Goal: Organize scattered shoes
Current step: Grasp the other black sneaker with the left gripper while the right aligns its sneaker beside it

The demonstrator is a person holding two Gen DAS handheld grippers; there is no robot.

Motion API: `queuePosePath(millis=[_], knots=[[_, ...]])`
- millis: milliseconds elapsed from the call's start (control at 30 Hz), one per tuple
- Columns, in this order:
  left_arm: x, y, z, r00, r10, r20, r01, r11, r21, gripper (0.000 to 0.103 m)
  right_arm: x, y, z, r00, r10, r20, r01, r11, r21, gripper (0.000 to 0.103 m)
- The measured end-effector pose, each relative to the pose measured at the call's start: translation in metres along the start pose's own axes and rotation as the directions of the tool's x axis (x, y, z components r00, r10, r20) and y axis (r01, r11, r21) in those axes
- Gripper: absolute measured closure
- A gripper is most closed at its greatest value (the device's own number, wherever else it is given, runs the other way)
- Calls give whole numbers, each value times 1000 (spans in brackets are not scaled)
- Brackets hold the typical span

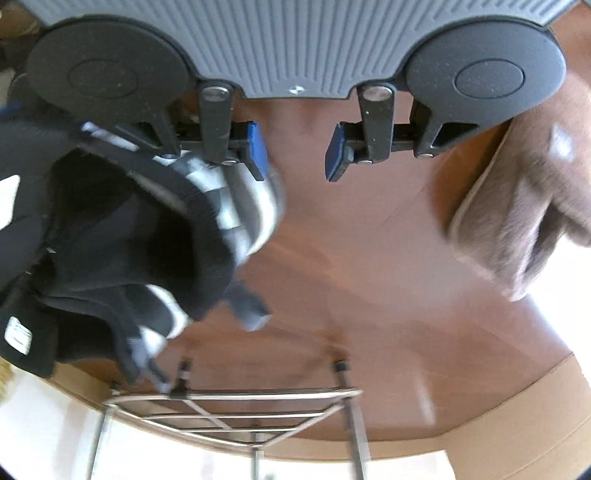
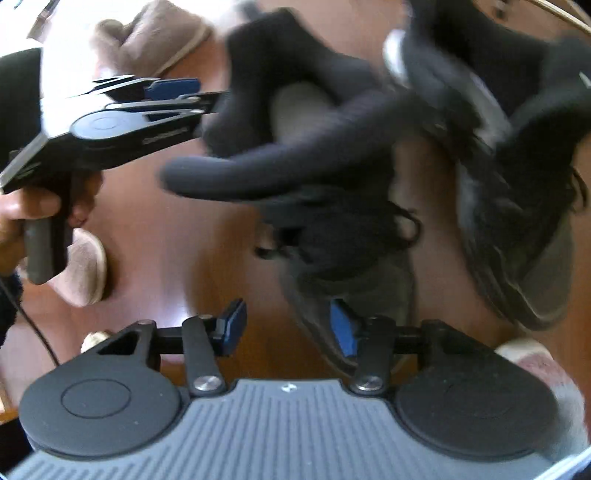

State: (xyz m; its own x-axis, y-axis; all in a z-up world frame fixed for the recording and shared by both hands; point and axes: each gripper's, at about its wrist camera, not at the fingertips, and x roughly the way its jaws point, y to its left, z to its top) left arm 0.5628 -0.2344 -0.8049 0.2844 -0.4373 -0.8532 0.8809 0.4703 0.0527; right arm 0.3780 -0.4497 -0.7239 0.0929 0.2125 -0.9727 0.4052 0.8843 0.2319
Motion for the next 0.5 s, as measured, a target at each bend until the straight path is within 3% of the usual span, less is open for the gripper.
queuePosePath(millis=[100,233,267,500], knots=[[3,-5,4,1000,-3,2,3,1000,21,87,7,-16,3,991,-129,-16,130,991,32,47],[4,-12,8,1000,-19,-2,19,999,28,93,7,-33,5,992,-122,-29,124,987,103,43],[5,-15,9,1000,-27,-4,27,999,35,102,6,-31,4,991,-130,-26,132,987,96,43],[7,-37,14,999,-42,-5,43,997,63,103,3,-28,0,981,-189,-40,192,977,94,39]])
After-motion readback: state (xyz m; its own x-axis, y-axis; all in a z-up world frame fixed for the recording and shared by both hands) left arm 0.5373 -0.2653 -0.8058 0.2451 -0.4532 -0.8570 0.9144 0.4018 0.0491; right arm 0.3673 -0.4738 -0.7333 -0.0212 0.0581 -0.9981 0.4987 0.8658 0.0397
